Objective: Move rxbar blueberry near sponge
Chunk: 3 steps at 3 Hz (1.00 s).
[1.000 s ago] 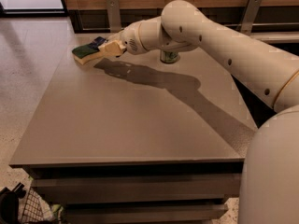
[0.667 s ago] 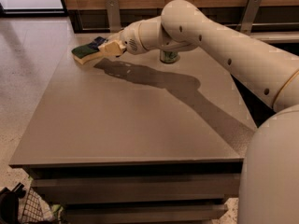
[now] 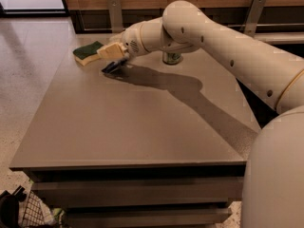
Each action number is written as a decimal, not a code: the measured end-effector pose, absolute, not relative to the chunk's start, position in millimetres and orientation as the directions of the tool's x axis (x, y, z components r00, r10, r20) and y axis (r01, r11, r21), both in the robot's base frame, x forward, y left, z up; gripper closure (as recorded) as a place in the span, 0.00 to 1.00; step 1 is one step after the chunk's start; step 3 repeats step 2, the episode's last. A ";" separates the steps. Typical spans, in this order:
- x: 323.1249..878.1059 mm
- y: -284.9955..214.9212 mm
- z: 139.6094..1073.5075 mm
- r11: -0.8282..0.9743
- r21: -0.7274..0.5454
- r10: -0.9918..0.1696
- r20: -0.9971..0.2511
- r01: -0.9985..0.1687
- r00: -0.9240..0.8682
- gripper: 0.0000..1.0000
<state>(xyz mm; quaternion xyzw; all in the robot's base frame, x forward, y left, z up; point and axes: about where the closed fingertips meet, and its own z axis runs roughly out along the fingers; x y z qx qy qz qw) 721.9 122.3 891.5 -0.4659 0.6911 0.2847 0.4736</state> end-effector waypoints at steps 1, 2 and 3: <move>721.4 124.2 890.8 0.401 -0.047 -0.375 -0.920 -0.915 -0.117 0.00; 721.4 124.3 890.8 0.401 -0.047 -0.375 -0.920 -0.915 -0.117 0.00; 721.4 124.3 890.8 0.401 -0.047 -0.375 -0.920 -0.915 -0.117 0.00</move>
Offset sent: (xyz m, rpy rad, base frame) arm -0.0005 0.0019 -0.0006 0.0001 0.0011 0.0029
